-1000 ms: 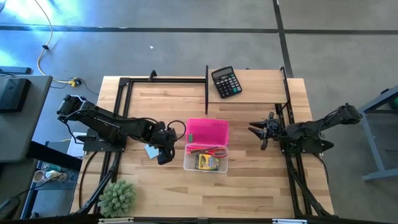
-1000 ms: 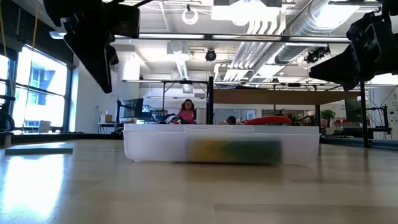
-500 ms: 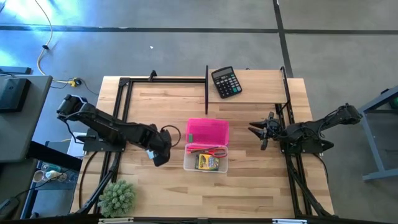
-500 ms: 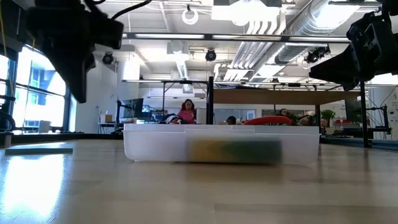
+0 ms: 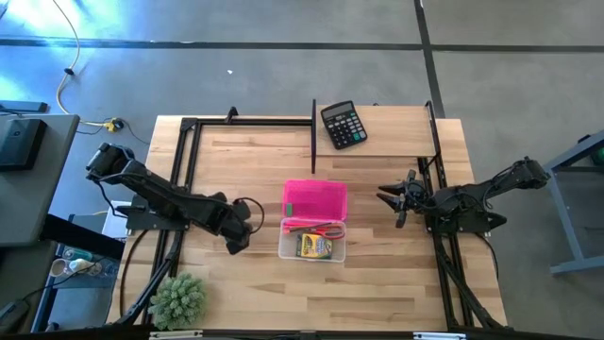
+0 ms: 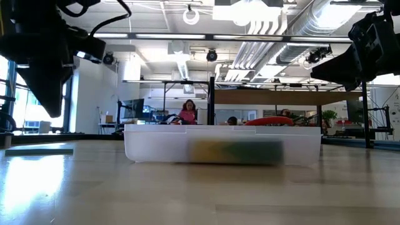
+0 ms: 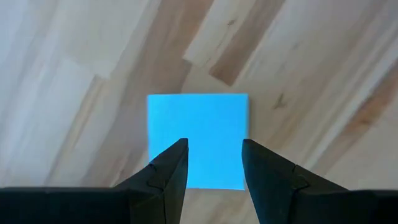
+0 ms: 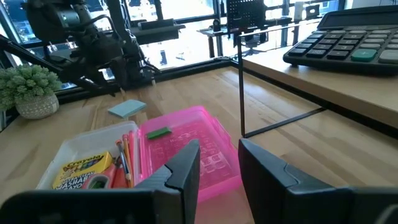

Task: Pack school essentials
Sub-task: Put the blue sticky note into the pink supply box

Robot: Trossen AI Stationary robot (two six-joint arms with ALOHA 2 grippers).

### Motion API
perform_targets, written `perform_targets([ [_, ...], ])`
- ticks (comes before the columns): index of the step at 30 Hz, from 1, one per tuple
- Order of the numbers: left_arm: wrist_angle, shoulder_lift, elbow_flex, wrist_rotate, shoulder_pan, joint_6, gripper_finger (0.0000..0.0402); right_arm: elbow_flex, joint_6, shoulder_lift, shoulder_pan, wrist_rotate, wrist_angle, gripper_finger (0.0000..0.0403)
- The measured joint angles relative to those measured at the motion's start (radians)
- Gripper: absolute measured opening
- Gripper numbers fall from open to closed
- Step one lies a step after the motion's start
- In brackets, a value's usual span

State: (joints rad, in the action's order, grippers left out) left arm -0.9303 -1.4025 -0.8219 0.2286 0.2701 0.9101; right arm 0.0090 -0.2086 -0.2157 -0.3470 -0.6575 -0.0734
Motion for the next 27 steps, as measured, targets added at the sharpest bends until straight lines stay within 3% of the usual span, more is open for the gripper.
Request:
perform_targets([
  [11, -0.144, 0.0, 0.004, 0.069, 0.007, 0.032, 0.0139, 0.0, 0.0, 0.0, 0.0, 0.0, 0.0, 0.0103],
  [18, -0.136, 0.063, 0.005, 0.079, 0.005, 0.022, 0.0145, 0.0, 0.0, 0.0, 0.0, 0.0, 0.0, 0.0103],
  [22, -0.135, 0.106, 0.005, 0.082, 0.004, -0.003, 0.0183, 0.0, 0.0, 0.0, 0.0, 0.0, 0.0, 0.0103],
  [27, -0.134, 0.118, 0.005, 0.067, 0.004, -0.022, 0.028, 0.0, 0.0, 0.0, 0.0, 0.0, 0.0, 0.0103],
])
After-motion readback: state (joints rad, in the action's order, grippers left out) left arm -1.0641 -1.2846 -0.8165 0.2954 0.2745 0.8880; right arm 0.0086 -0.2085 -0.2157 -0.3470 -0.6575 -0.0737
